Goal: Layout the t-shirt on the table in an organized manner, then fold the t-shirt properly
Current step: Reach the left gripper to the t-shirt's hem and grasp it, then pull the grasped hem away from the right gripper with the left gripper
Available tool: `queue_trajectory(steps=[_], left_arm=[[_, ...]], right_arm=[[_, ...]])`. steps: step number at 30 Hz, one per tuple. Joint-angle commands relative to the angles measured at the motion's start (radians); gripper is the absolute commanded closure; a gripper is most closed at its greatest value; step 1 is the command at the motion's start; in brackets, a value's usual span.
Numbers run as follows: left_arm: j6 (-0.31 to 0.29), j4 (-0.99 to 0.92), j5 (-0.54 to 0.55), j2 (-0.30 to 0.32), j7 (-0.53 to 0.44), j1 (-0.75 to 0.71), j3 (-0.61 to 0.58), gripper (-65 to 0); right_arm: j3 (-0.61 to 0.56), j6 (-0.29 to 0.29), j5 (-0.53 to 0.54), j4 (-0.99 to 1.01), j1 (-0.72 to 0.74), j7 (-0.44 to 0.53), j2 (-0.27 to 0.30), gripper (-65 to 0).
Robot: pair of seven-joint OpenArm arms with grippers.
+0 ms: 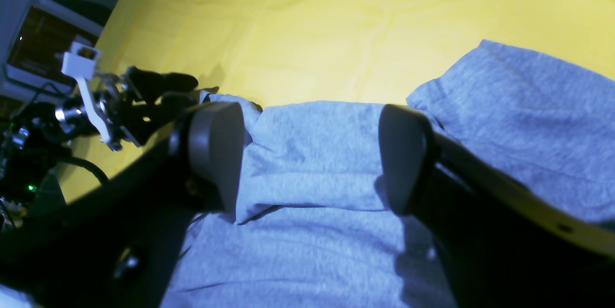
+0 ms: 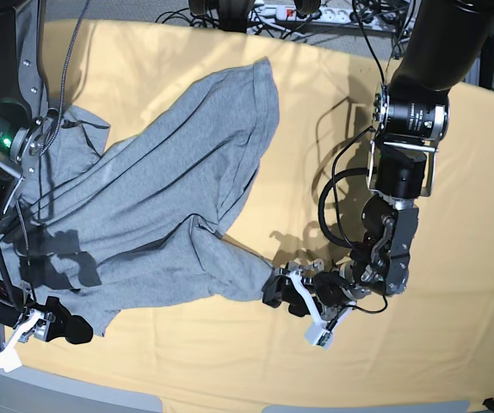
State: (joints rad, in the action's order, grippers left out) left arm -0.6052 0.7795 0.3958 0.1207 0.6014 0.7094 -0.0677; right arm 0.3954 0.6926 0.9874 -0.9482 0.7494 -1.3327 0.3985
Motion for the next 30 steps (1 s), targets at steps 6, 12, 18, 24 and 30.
queue_trajectory(steps=[6,12,18,24,30], left_arm=[[0.003,-0.004,0.020,-0.010,-0.048,0.039,0.005,-27.5],[0.099,-0.003,0.020,-0.019,-0.043,0.043,0.005,0.0],[0.059,-0.002,0.041,-0.015,0.006,0.100,0.005,0.0],[0.025,-0.002,0.085,-0.019,0.031,0.093,0.002,0.0],[0.024,-0.002,0.015,-0.050,-0.041,0.040,-0.027,-32.5]], right_arm=[[0.003,0.006,0.027,-0.019,0.040,0.003,0.015,-44.9],[0.003,0.006,0.026,-0.019,0.040,0.003,0.015,-44.9],[0.003,0.006,0.027,-0.019,0.040,0.003,0.015,-44.9],[0.003,0.006,0.027,-0.019,0.040,0.003,0.014,-44.9],[0.003,0.006,0.027,-0.019,0.040,0.002,0.015,-44.9]])
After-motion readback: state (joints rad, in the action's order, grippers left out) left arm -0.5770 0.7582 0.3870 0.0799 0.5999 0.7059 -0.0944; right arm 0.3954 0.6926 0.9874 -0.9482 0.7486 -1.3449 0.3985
